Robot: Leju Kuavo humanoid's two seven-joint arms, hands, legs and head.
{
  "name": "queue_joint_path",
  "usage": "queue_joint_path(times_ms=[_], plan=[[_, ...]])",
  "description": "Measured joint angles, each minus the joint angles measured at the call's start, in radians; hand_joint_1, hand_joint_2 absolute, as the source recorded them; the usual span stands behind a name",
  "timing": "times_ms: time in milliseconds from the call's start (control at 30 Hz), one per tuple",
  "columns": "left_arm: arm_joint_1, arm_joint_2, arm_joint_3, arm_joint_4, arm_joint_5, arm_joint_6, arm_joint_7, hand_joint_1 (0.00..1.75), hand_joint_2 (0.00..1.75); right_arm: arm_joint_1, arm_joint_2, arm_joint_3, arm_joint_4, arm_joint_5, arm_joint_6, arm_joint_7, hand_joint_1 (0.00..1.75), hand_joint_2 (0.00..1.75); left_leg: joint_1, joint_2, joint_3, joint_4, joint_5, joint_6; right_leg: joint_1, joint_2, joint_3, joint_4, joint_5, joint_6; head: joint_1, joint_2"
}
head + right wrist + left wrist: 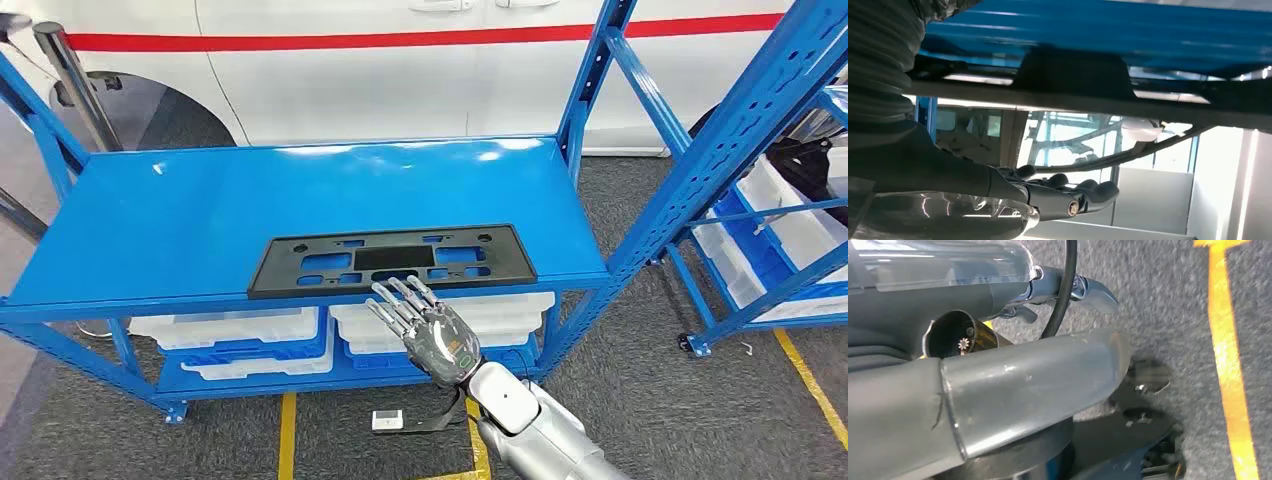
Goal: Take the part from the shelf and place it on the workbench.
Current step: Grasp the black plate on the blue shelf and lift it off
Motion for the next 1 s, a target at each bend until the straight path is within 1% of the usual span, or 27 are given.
queue_joint_path(times_ms=[33, 100, 133, 167, 200, 233, 267, 300, 333, 367, 400, 433, 467, 533, 600, 633, 667, 700, 733, 767, 800, 833, 867, 900, 933, 967, 1000], plan=[[0.0, 0.0, 0.0, 0.0, 0.0, 0.0, 0.0, 0.0, 0.0, 0.0, 0.0, 0.0, 0.0, -0.001, 0.0, 0.0, 0.0, 1.75, 0.0, 0.001, 0.001, -0.002, -0.001, -0.003, 0.0, 0.001, 0.0, -0.001, -0.001, -0.001, 0.0, 0.0], [-0.001, 0.0, 0.0, 0.0, 0.0, 0.0, 0.0, 0.0, 0.0, -0.001, 0.0, 0.0, 0.002, -0.002, 0.001, 0.0, 0.0, 1.75, -0.002, 0.003, 0.004, 0.0, -0.008, -0.012, -0.008, 0.004, 0.011, -0.013, 0.0, -0.006, -0.001, 0.0], [-0.001, 0.0, 0.0, 0.0, 0.001, 0.0, 0.0, 0.0, 0.0, -0.003, 0.001, 0.0, 0.003, -0.004, 0.002, 0.0, 0.0, 1.75, -0.002, 0.004, -0.001, 0.018, -0.02, -0.017, -0.012, 0.004, 0.019, -0.022, 0.0, -0.01, -0.001, 0.0], [-0.001, 0.001, 0.0, 0.0, 0.001, 0.0, 0.0, 0.0, 0.0, -0.004, 0.002, 0.0, 0.004, -0.006, 0.004, 0.0, 0.0, 1.75, -0.001, 0.004, -0.018, 0.055, -0.039, -0.021, -0.016, 0.003, 0.029, -0.029, -0.002, -0.014, -0.002, 0.0], [-0.001, 0.001, 0.0, 0.0, 0.001, 0.0, 0.0, 0.0, 0.0, -0.005, 0.003, 0.0, 0.006, -0.009, 0.006, 0.0, 0.0, 1.75, 0.001, 0.004, -0.048, 0.113, -0.063, -0.025, -0.016, 0.001, 0.036, -0.032, -0.005, -0.017, -0.002, 0.0], [-0.001, 0.001, 0.0, 0.0, 0.001, 0.0, 0.0, 0.0, 0.0, -0.006, 0.003, 0.0, 0.008, -0.012, 0.009, 0.0, 0.0, 1.75, 0.003, 0.004, -0.087, 0.181, -0.087, -0.029, -0.016, -0.001, 0.041, -0.032, -0.01, -0.02, -0.003, 0.0], [0.001, 0.001, 0.0, 0.0, 0.001, 0.0, 0.0, 0.0, 0.0, -0.005, 0.004, 0.0, 0.011, -0.014, 0.011, 0.0, 0.0, 1.75, 0.005, 0.004, -0.124, 0.238, -0.099, -0.033, -0.016, -0.002, 0.046, -0.031, -0.015, -0.021, -0.003, 0.0], [0.003, 0.001, 0.0, 0.0, 0.001, 0.0, 0.0, 0.0, 0.0, -0.004, 0.004, 0.0, 0.014, -0.016, 0.013, 0.0, 0.0, 1.75, 0.008, 0.004, -0.148, 0.267, -0.092, -0.037, -0.016, -0.002, 0.053, -0.03, -0.021, -0.021, -0.003, 0.0], [0.004, 0.001, 0.0, 0.0, 0.001, 0.001, 0.0, 0.0, 0.0, -0.003, 0.004, 0.0, 0.016, -0.017, 0.015, 0.0, 0.0, 1.75, 0.011, 0.004, -0.154, 0.257, -0.065, -0.04, -0.017, -0.001, 0.06, -0.029, -0.028, -0.019, -0.003, 0.0], [0.006, 0.001, 0.0, 0.0, 0.001, 0.001, -0.001, 0.0, 0.0, -0.003, 0.004, 0.0, 0.018, -0.017, 0.015, 0.0, 0.0, 1.75, 0.014, 0.005, -0.141, 0.209, -0.023, -0.042, -0.019, 0.001, 0.068, -0.026, -0.035, -0.016, -0.003, 0.0], [0.006, 0.001, 0.0, 0.0, 0.001, 0.002, -0.001, 0.0, 0.0, -0.003, 0.004, 0.0, 0.019, -0.017, 0.016, 0.0, 0.0, 1.75, 0.016, 0.005, -0.118, 0.143, 0.02, -0.043, -0.02, 0.002, 0.075, -0.022, -0.045, -0.012, -0.003, 0.0], [0.006, 0.0, 0.0, 0.0, 0.001, 0.002, -0.001, 0.0, 0.0, -0.004, 0.004, 0.0, 0.019, -0.018, 0.016, 0.0, 0.0, 1.75, 0.016, 0.005, -0.094, 0.084, 0.048, -0.043, -0.019, 0.003, 0.078, -0.015, -0.054, -0.006, -0.003, 0.0], [0.005, 0.0, 0.0, 0.0, 0.001, 0.002, -0.001, 0.0, 0.0, -0.004, 0.004, 0.0, 0.02, -0.018, 0.016, 0.0, 0.0, 1.75, 0.016, 0.005, -0.078, 0.044, 0.06, -0.039, -0.017, 0.004, 0.077, -0.01, -0.061, 0.001, -0.004, 0.0], [0.003, -0.001, -0.001, 0.0, 0.001, 0.002, -0.001, 0.0, 0.0, -0.005, 0.005, 0.0, 0.021, -0.019, 0.016, 0.0, 0.0, 1.75, 0.012, 0.003, -0.069, 0.022, 0.051, -0.027, -0.013, 0.005, 0.074, -0.006, -0.069, 0.013, -0.005, 0.0], [0.003, -0.001, -0.001, 0.0, 0.001, 0.003, -0.002, 0.0, 0.0, -0.006, 0.006, 0.0, 0.022, -0.019, 0.017, -0.001, 0.0, 1.75, 0.013, 0.002, -0.066, 0.017, 0.046, -0.013, -0.015, 0.004, 0.076, -0.004, -0.075, 0.023, -0.005, 0.0], [0.004, -0.001, -0.001, 0.0, 0.001, 0.003, -0.003, 0.0, 0.0, -0.007, 0.006, 0.0, 0.022, -0.02, 0.018, -0.001, 0.0, 1.75, 0.014, 0.002, -0.06, 0.013, 0.044, -0.006, -0.017, 0.002, 0.071, 0.012, -0.085, 0.028, -0.005, 0.0], [0.004, -0.001, -0.001, 0.0, 0.001, 0.003, -0.003, 0.0, 0.0, -0.008, 0.006, 0.0, 0.022, -0.023, 0.023, -0.002, 0.0, 1.75, 0.015, 0.003, -0.055, 0.01, 0.042, 0.0, -0.019, 0.001, 0.054, 0.05, -0.103, 0.033, -0.005, 0.0], [0.004, -0.001, -0.001, 0.0, 0.0, 0.003, -0.003, 0.0, 0.0, -0.009, 0.006, 0.0, 0.023, -0.029, 0.032, -0.003, 0.0, 1.75, 0.015, 0.004, -0.05, 0.009, 0.039, 0.005, -0.02, 0.0, 0.024, 0.106, -0.126, 0.036, -0.004, 0.0], [0.003, -0.001, -0.001, 0.0, 0.0, 0.003, -0.003, 0.0, 0.0, -0.01, 0.006, 0.0, 0.024, -0.035, 0.045, -0.005, 0.0, 1.75, 0.015, 0.004, -0.046, 0.009, 0.035, 0.009, -0.02, -0.001, -0.015, 0.173, -0.152, 0.039, -0.005, 0.0], [0.003, -0.001, -0.001, 0.0, 0.0, 0.002, -0.003, 0.0, 0.0, -0.01, 0.005, 0.0, 0.026, -0.042, 0.058, -0.006, 0.0, 1.75, 0.014, 0.004, -0.043, 0.009, 0.032, 0.011, -0.02, -0.001, -0.055, 0.234, -0.168, 0.04, -0.005, 0.0], [0.003, -0.001, -0.001, 0.0, -0.001, 0.002, -0.003, 0.0, 0.0, -0.01, 0.004, 0.001, 0.028, -0.048, 0.068, -0.007, 0.0, 1.75, 0.013, 0.003, -0.039, 0.009, 0.028, 0.012, -0.02, -0.001, -0.084, 0.27, -0.167, 0.04, -0.005, 0.0], [0.003, -0.001, -0.001, 0.0, -0.001, 0.002, -0.003, 0.0, 0.0, -0.011, 0.003, 0.002, 0.029, -0.052, 0.074, -0.008, 0.0, 1.75, 0.013, 0.002, -0.033, 0.009, 0.023, 0.012, -0.02, -0.001, -0.097, 0.27, -0.146, 0.038, -0.005, 0.0], [0.004, -0.001, -0.001, 0.0, -0.001, 0.001, -0.003, 0.0, 0.0, -0.012, 0.002, 0.003, 0.03, -0.054, 0.077, -0.008, 0.0, 1.75, 0.013, 0.002, -0.026, 0.009, 0.018, 0.011, -0.02, -0.001, -0.09, 0.232, -0.107, 0.035, -0.005, 0.0], [0.005, -0.001, -0.001, 0.0, -0.001, 0.001, -0.003, 0.0, 0.0, -0.014, 0.002, 0.004, 0.03, -0.056, 0.079, -0.008, 0.0, 1.75, 0.012, 0.001, -0.017, 0.009, 0.012, 0.009, -0.019, -0.001, -0.067, 0.165, -0.057, 0.029, -0.005, 0.0], [0.005, -0.002, -0.001, 0.0, -0.001, 0.0, -0.003, 0.0, 0.0, -0.017, 0.001, 0.006, 0.03, -0.057, 0.08, -0.008, 0.0, 1.75, 0.011, 0.001, -0.01, 0.009, 0.007, 0.006, -0.015, -0.001, -0.042, 0.101, -0.021, 0.022, -0.005, 0.0], [0.004, -0.003, -0.001, 0.0, -0.001, -0.001, -0.003, 0.0, 0.0, -0.02, 0.001, 0.008, 0.031, -0.058, 0.082, -0.008, 0.0, 1.75, 0.01, 0.0, -0.006, 0.009, 0.003, 0.002, -0.011, -0.001, -0.022, 0.047, 0.0, 0.016, -0.005, 0.0], [0.003, -0.004, -0.001, 0.0, -0.001, -0.002, -0.003, 0.0, 0.0, -0.022, 0.001, 0.011, 0.031, -0.058, 0.084, -0.008, 0.0, 1.75, 0.01, 0.0, -0.005, 0.008, 0.0, -0.002, -0.007, -0.001, -0.01, 0.015, 0.007, 0.011, -0.005, 0.0]])
